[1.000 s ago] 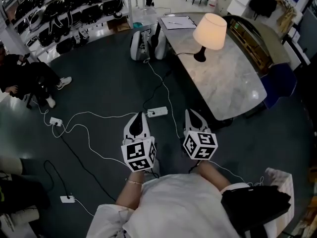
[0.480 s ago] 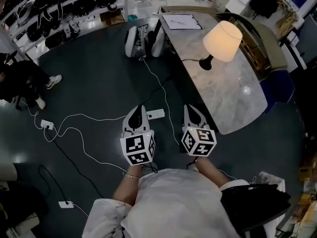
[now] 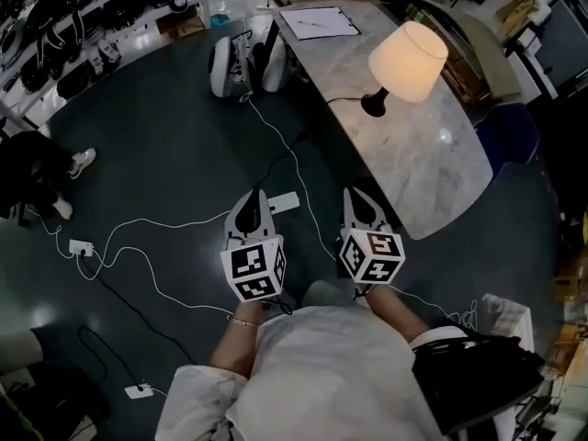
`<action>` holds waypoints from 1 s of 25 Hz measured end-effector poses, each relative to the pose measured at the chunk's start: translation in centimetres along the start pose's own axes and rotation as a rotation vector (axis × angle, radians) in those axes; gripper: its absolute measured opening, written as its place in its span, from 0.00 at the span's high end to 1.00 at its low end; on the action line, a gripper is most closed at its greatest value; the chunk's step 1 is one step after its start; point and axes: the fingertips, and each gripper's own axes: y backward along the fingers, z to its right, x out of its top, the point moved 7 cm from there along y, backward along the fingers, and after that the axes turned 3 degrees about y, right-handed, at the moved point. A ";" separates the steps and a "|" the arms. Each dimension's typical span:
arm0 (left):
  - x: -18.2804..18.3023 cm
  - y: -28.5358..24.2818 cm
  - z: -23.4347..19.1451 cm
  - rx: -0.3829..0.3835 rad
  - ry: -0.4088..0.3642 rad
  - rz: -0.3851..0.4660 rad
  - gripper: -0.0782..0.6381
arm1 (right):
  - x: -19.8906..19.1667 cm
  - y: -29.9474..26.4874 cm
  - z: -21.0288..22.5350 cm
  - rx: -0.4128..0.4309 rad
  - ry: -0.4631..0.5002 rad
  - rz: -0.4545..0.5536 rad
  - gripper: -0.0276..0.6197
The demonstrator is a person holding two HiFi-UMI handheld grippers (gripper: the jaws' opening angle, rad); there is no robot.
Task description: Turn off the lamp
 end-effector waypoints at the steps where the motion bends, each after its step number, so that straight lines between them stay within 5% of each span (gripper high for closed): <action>1: -0.1 -0.3 0.1 -0.004 0.000 -0.003 0.90 | 0.0 -0.1 0.3 -0.007 0.000 -0.003 0.96; 16: -1.0 -5.7 -2.6 0.087 -0.008 -0.072 0.90 | -0.8 -8.6 1.3 0.041 -0.025 -0.059 0.96; 25: -4.8 -12.7 -3.2 0.069 -0.059 -0.148 0.90 | -6.0 -16.1 3.7 0.036 -0.081 -0.153 0.96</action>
